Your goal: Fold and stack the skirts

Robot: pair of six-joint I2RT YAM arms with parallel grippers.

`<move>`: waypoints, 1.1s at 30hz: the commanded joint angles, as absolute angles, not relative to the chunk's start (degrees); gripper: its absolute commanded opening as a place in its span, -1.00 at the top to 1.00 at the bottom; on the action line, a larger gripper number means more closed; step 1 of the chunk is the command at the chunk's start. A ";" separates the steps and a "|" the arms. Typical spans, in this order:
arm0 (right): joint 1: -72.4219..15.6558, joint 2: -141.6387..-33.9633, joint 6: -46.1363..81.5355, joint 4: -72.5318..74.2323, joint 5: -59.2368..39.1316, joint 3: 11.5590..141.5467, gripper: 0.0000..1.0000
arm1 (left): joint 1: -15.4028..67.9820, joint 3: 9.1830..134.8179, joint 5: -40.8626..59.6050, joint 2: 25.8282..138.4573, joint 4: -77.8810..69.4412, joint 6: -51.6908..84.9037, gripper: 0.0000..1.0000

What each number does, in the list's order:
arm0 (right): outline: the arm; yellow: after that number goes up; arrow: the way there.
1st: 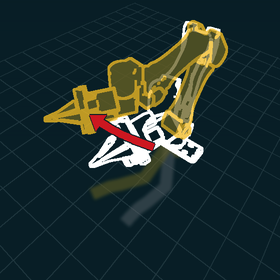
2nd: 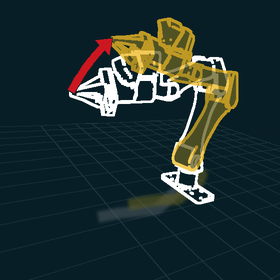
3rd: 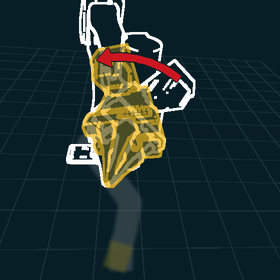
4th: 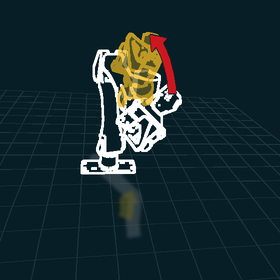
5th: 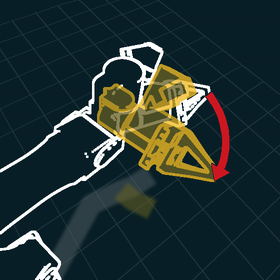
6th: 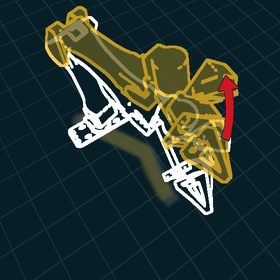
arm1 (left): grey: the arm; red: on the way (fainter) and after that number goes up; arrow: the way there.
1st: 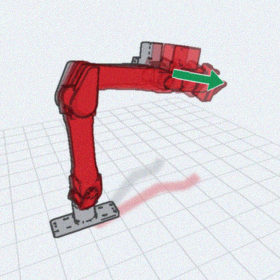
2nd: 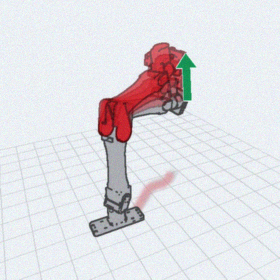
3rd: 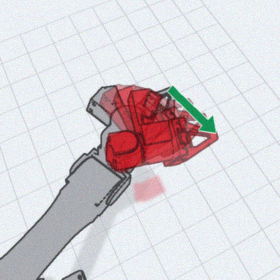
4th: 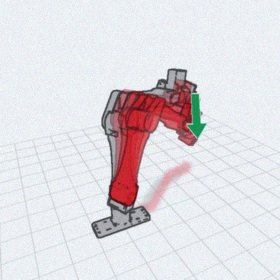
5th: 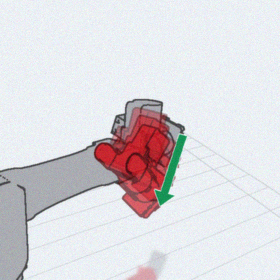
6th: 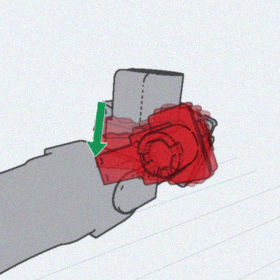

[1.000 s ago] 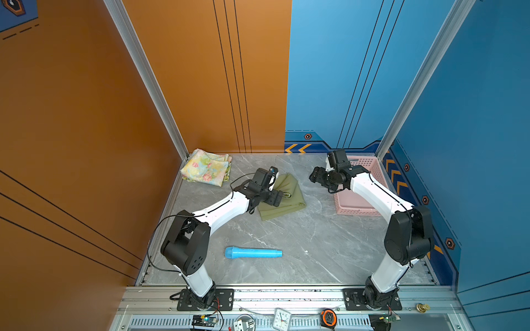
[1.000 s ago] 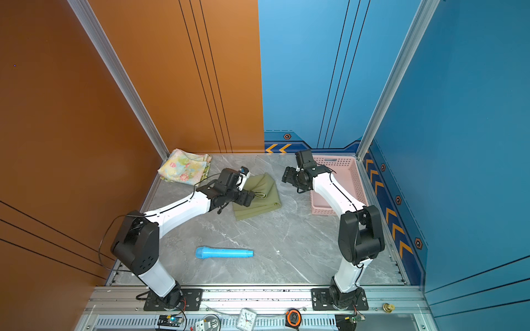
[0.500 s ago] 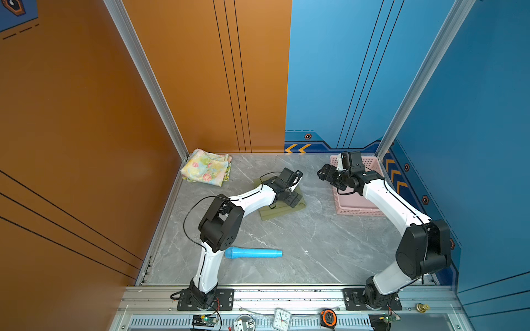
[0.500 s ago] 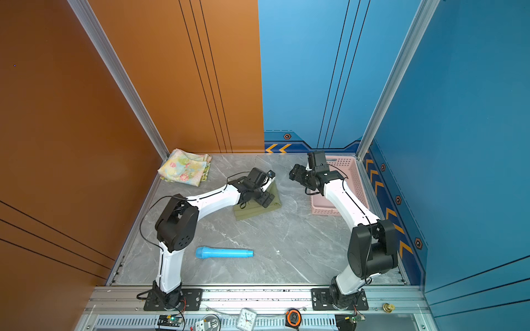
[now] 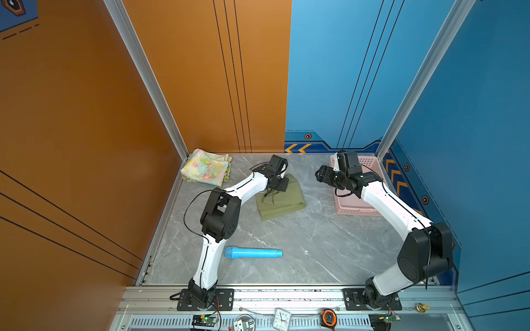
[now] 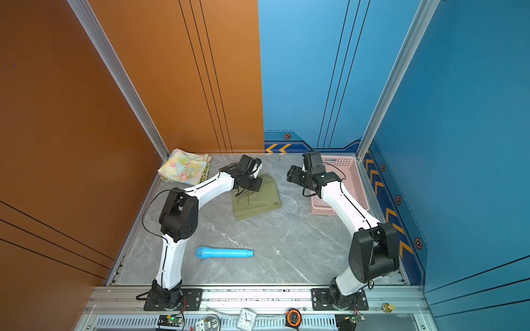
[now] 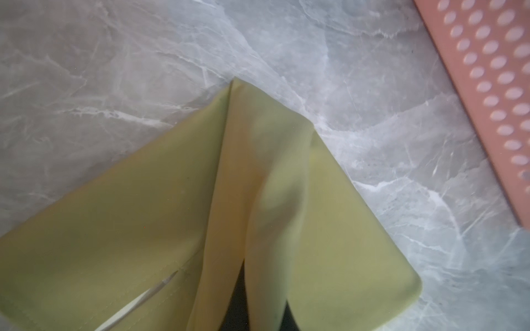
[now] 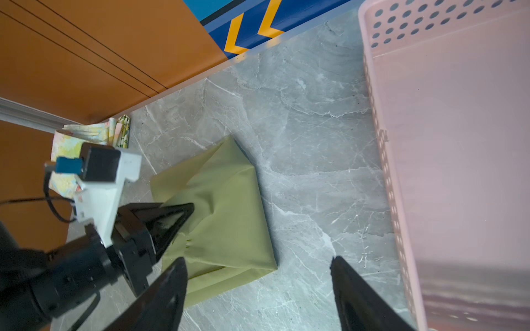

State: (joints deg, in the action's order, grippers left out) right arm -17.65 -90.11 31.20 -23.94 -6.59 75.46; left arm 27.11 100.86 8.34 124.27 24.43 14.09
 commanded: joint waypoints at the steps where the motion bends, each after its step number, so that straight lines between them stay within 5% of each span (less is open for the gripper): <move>1: -20.68 -93.08 28.00 -23.98 -4.96 75.40 -0.58 | 22.59 96.54 22.74 119.85 18.05 28.48 1.00; 13: -31.68 -110.24 30.38 -21.84 -2.08 84.44 -0.49 | 14.87 81.48 34.77 118.91 -5.45 44.73 1.00; 23: -36.50 -110.64 24.16 -12.21 1.34 81.15 -0.45 | 12.88 80.10 36.32 118.21 -9.28 49.15 1.00; 33: -38.25 -111.78 21.97 -9.97 3.05 82.08 -0.32 | 8.15 78.20 28.87 115.11 4.67 43.44 0.43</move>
